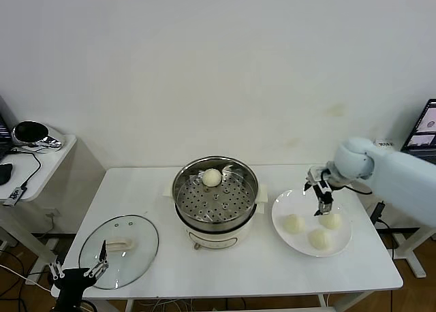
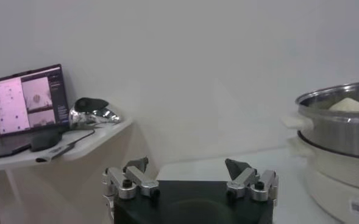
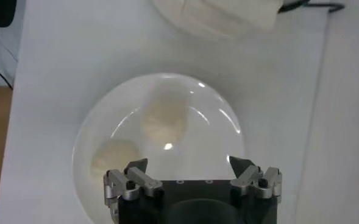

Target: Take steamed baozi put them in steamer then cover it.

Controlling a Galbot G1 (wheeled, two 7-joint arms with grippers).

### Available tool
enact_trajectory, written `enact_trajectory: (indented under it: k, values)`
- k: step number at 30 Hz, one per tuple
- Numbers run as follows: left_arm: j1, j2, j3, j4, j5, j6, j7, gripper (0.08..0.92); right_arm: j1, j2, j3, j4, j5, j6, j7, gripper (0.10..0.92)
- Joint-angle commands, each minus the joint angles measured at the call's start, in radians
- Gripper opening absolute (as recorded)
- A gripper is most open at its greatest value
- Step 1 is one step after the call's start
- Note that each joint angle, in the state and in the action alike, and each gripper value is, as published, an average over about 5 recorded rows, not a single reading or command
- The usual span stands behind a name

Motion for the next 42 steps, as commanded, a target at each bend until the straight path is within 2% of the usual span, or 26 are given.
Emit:
enact_trajectory:
  k: [1, 20, 34, 42]
  values:
    - [0.001, 0.000, 0.000, 0.001, 0.001, -0.001, 0.000, 0.823, -0.147, 0.046, 0.083, -0.069, -0.047, 0.003, -0.006, 0.823]
    - [-0.002, 0.000, -0.001, 0.011, -0.001, -0.004, -0.002, 0.823, -0.211, 0.150, 0.134, -0.179, -0.089, 0.029, 0.034, 0.816]
    - [0.001, -0.003, 0.000, 0.006, 0.000, -0.006, -0.003, 0.823, -0.214, 0.158, 0.160, -0.187, -0.093, 0.029, 0.042, 0.631]
    - [-0.001, -0.004, 0.002, 0.005, 0.000, -0.006, -0.002, 0.823, -0.112, 0.113, 0.130, -0.128, -0.055, 0.016, 0.023, 0.611]
